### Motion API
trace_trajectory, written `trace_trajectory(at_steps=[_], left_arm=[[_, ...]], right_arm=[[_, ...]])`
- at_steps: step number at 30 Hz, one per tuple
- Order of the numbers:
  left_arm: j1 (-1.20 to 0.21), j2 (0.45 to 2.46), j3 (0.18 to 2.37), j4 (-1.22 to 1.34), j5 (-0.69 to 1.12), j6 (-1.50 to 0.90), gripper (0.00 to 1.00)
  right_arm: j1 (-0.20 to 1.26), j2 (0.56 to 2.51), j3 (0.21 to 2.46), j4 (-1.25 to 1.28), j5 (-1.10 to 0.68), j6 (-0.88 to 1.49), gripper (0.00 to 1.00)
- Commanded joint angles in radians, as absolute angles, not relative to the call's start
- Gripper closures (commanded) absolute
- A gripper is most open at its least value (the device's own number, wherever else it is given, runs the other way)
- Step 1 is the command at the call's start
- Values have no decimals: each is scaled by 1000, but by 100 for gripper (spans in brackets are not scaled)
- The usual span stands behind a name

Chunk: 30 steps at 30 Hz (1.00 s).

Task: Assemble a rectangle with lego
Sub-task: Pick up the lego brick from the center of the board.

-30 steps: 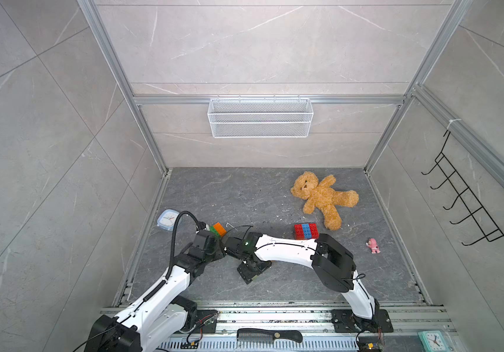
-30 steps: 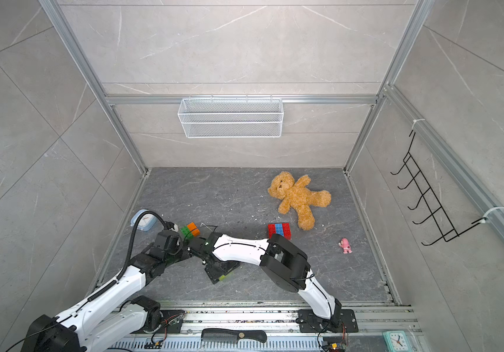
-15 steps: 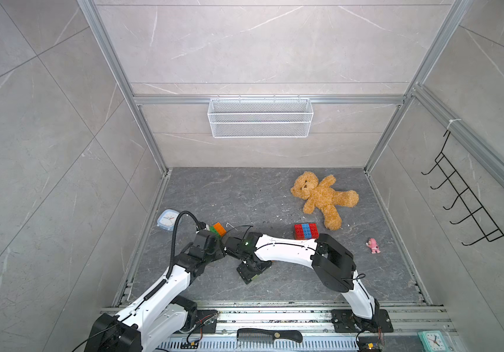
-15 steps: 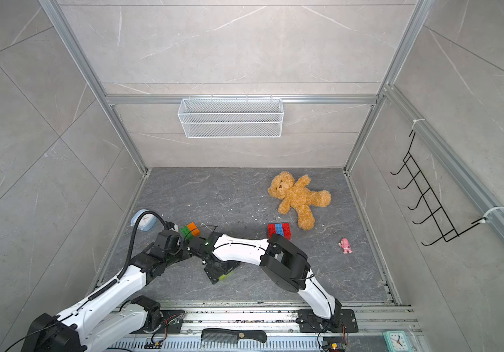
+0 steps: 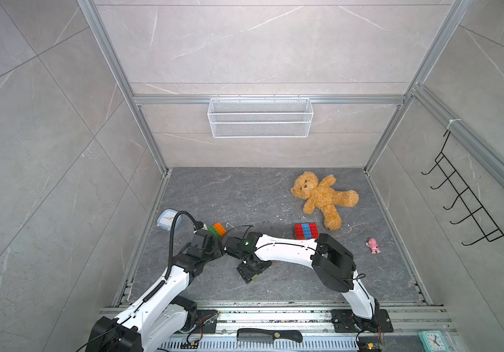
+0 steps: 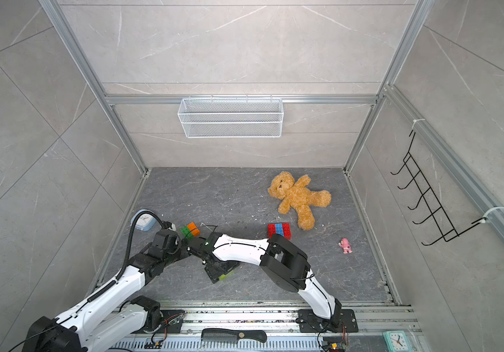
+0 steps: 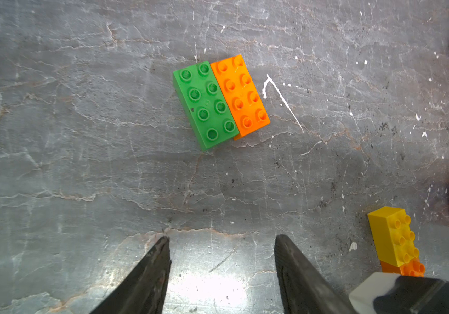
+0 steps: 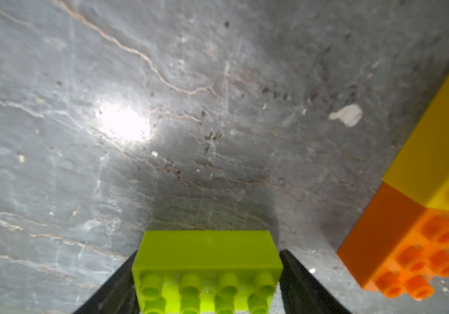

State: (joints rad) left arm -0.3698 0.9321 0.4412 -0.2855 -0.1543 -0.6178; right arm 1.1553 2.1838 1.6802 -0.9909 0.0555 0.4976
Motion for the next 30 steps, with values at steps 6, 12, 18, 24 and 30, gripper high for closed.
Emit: trace_trajectory(at_steps=[6, 12, 18, 24, 30], left_arm=[[-350, 917, 446, -282, -143, -632, 36], [-347, 922, 447, -278, -140, -630, 36], [-345, 924, 444, -276, -135, -630, 36], [-343, 920, 444, -281, -138, -633, 36], [-330, 892, 485, -324, -135, -604, 36]], right_arm=[[1146, 2156, 1718, -1003, 76, 513, 22], [1144, 2162, 1714, -999, 71, 517, 21], [1141, 2166, 1703, -994, 72, 522, 26], [1141, 2143, 1706, -995, 77, 514, 35], [1091, 2023, 1715, -1043, 71, 423, 40]])
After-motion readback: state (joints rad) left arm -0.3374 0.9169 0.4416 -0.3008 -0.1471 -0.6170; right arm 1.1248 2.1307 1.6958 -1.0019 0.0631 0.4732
